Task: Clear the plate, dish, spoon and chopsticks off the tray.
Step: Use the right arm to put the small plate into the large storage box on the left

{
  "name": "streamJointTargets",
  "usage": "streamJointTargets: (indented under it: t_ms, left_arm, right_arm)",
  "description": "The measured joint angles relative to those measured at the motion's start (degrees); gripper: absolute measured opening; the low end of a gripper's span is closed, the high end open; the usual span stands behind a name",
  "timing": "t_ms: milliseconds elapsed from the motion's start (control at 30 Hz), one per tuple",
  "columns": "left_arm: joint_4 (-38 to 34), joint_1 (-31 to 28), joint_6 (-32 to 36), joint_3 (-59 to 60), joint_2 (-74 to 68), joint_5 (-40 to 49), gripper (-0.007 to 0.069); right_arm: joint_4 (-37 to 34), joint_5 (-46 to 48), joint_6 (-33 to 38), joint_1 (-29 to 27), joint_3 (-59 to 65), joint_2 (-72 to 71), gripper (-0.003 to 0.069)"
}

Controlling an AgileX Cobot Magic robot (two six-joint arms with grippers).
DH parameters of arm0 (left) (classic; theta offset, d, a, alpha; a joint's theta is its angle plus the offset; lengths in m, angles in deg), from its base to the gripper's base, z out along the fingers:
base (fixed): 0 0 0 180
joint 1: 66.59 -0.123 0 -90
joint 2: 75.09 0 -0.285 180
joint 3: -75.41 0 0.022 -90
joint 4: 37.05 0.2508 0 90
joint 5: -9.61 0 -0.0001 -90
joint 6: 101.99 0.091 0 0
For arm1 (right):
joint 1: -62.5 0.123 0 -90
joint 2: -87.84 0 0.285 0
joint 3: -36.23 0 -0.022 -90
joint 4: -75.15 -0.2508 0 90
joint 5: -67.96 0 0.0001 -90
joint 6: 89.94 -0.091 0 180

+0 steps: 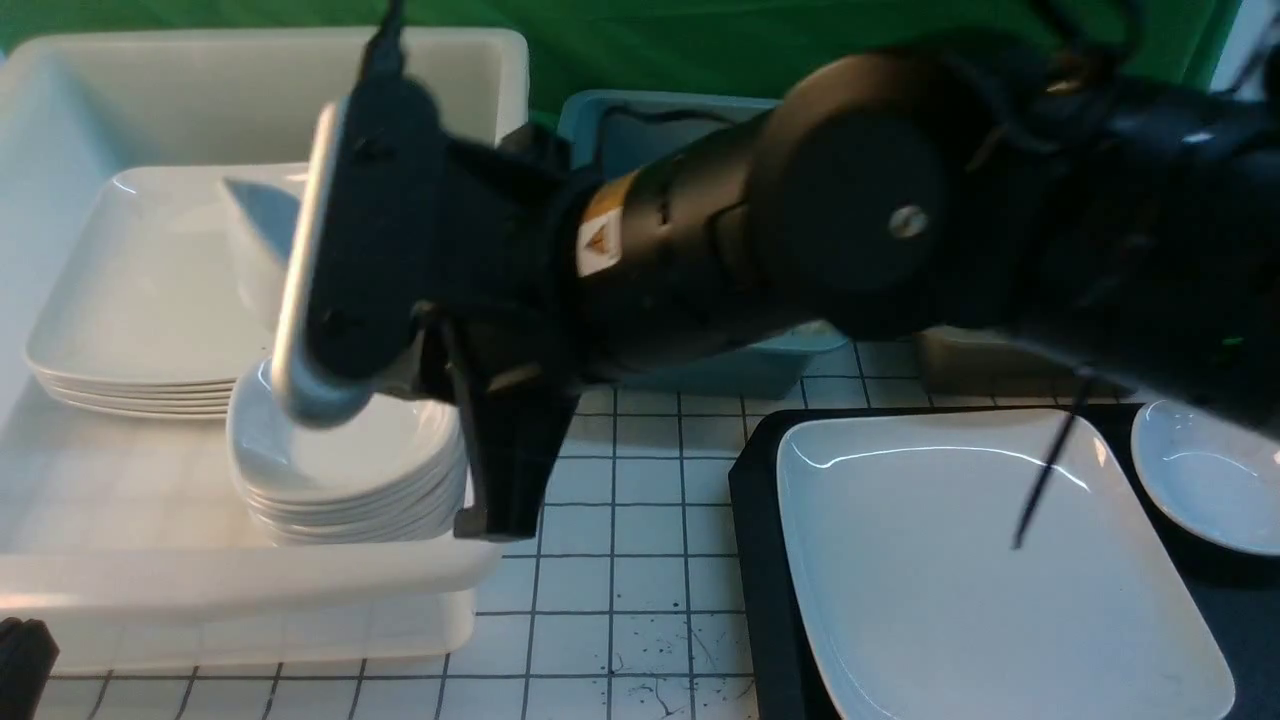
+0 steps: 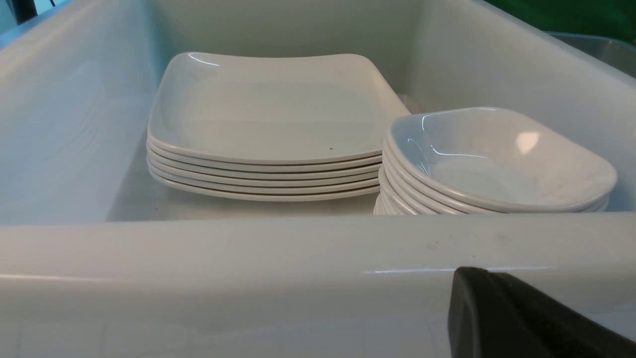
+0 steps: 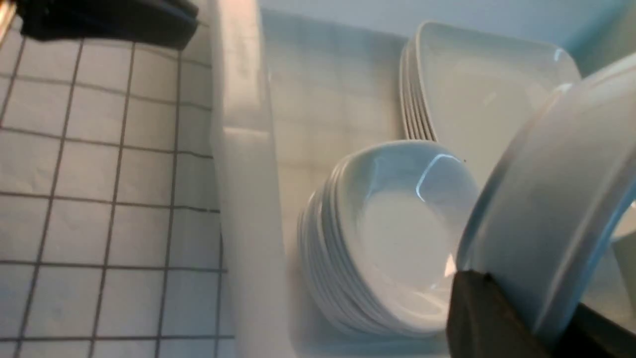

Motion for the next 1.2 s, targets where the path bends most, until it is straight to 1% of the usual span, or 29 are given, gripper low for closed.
streamJointTargets:
  t_ms: [167,367,467,567,633,767,867,1067,1200]
  left_arm:
    - [0.3,0.0,0.0,0.0,0.0,0.0,0.0005]
    - [0.3,0.0,0.0,0.0,0.0,0.0,0.0005]
    - [0.3,0.0,0.0,0.0,0.0,0.0,0.0005]
    - [0.0,0.0,0.0,0.0,0.0,0.0,0.0005]
    - [0.3,0.0,0.0,0.0,0.0,0.0,0.0005]
    - [0.0,0.0,0.0,0.0,0.0,0.0,0.0005]
    - [0.0,0.0,0.0,0.0,0.0,0.0,0.0005]
    - [0.0,0.0,0.0,0.0,0.0,0.0,0.0005]
    - [0.3,0.0,0.0,0.0,0.0,0.0,0.0005]
  right_arm:
    - [12.2,-4.3,3.0,1.4,-1.5,8.2,0.0047]
    - [18.9,-8.0,3.2,1.6,-1.5,11.8,0.0049]
    - [19.8,-9.2,3.2,1.7,-1.5,12.5,0.0057]
    - [20.0,-9.6,4.3,1.7,-1.6,13.0,0.0080]
    - [20.2,-9.8,5.8,1.7,-1.7,13.5,0.0118]
    - [20.2,-9.3,9.4,2.0,-2.0,14.0,0.0224]
    - [20.2,-9.3,10.8,2.1,-2.1,14.0,0.0271]
    - [21.3,-9.8,11.5,2.1,-2.1,13.4,0.0296]
    - [21.5,-9.1,11.0,2.1,-2.1,11.2,0.0346]
